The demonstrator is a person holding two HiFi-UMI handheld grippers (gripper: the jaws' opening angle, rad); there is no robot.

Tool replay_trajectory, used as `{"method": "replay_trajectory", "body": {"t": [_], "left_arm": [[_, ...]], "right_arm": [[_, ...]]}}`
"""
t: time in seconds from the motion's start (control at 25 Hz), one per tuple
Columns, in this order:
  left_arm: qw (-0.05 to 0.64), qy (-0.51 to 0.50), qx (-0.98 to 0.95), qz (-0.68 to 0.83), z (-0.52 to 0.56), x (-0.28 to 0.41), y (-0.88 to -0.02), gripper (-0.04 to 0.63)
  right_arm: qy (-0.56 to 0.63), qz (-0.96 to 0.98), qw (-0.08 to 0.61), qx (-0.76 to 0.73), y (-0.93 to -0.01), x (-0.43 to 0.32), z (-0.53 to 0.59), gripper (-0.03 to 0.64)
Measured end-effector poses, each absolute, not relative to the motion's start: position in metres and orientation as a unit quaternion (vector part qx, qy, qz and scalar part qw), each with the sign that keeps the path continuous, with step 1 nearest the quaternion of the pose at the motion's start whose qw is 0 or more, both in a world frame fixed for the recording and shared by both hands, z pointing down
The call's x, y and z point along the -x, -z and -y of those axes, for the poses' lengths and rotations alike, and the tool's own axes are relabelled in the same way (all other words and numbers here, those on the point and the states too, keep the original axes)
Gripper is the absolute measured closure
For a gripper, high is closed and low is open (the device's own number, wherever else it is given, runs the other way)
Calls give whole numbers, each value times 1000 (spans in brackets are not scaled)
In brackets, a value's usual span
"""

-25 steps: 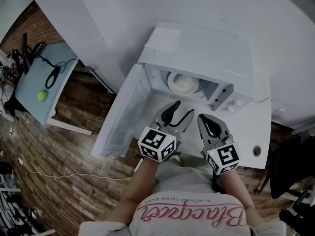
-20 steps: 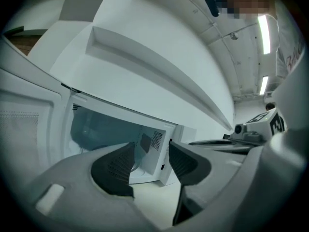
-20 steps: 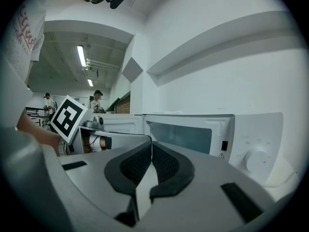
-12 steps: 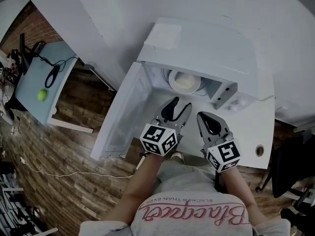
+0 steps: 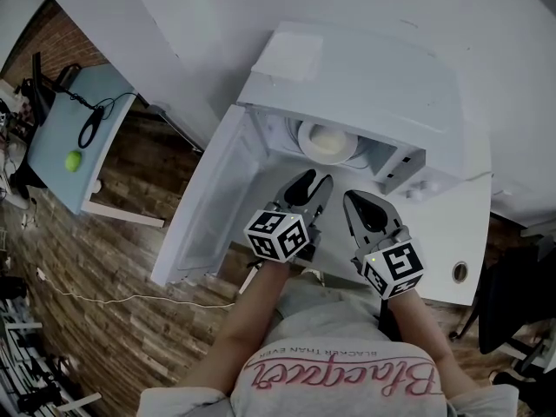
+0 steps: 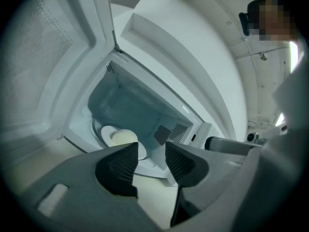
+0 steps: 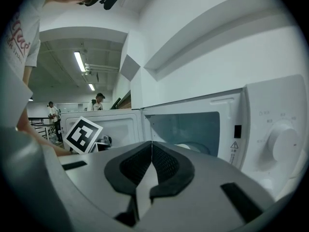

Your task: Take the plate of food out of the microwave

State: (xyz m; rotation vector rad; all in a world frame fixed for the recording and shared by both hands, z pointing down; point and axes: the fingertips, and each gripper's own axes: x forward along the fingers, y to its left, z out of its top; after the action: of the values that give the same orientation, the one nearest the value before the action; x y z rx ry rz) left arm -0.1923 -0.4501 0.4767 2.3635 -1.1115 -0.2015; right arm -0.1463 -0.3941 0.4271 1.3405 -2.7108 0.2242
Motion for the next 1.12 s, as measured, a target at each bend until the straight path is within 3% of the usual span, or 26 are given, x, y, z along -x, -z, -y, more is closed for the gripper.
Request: {"method": "replay_trajectory", "body": {"t": [0.2, 1.12], "left_arm": [[324, 94, -847, 410, 466, 195, -501, 414], [468, 147, -754, 437, 515, 204, -540, 456]], "right_arm": [[-77, 896, 52, -434, -431, 147, 401, 604], [-125, 881, 60, -453, -458, 141, 430, 604]]}}
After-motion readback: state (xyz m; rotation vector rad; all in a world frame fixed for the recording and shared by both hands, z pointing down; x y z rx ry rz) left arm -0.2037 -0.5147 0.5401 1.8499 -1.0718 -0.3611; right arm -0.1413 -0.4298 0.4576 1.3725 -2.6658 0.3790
